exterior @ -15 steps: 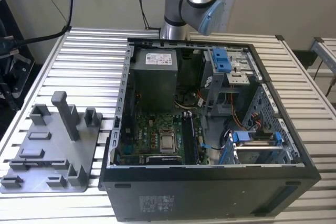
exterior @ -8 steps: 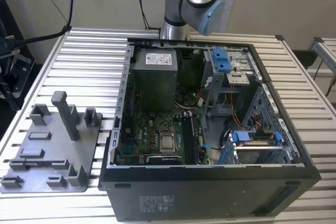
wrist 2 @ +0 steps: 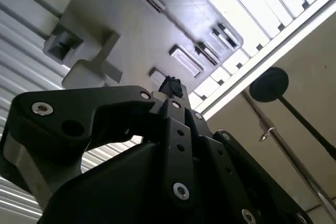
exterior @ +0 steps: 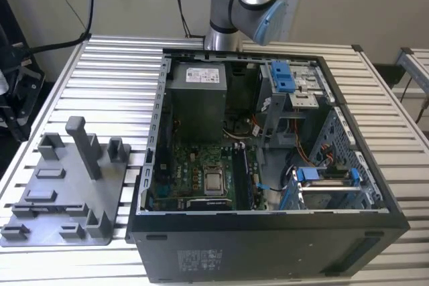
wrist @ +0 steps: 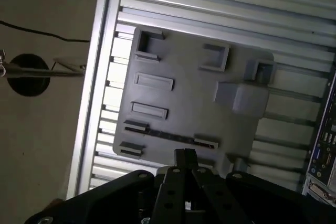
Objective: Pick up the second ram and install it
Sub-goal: 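Pick up the second ram and move it above second insertion slot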
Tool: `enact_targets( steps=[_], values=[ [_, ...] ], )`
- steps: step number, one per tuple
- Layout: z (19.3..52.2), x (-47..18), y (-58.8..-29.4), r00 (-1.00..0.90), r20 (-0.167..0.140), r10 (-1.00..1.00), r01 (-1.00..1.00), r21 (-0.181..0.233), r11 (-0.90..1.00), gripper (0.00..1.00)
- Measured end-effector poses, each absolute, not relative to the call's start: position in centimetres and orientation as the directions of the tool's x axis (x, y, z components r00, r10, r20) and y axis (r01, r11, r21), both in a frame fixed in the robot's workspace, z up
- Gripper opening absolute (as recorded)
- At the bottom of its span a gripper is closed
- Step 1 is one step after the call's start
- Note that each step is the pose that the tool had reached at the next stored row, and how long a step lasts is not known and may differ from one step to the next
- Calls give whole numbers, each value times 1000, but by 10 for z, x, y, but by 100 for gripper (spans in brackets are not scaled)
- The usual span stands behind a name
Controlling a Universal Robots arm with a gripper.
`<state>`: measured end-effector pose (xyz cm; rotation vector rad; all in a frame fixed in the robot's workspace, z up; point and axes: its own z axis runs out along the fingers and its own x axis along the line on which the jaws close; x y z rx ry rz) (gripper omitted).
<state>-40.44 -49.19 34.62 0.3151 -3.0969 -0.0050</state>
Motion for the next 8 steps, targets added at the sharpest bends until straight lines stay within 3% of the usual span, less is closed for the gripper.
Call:
enact_targets(
  steps=[8],
  values=[
    [345,-404,-492,-940,27,-340,-339,10,941,11]
  ],
)
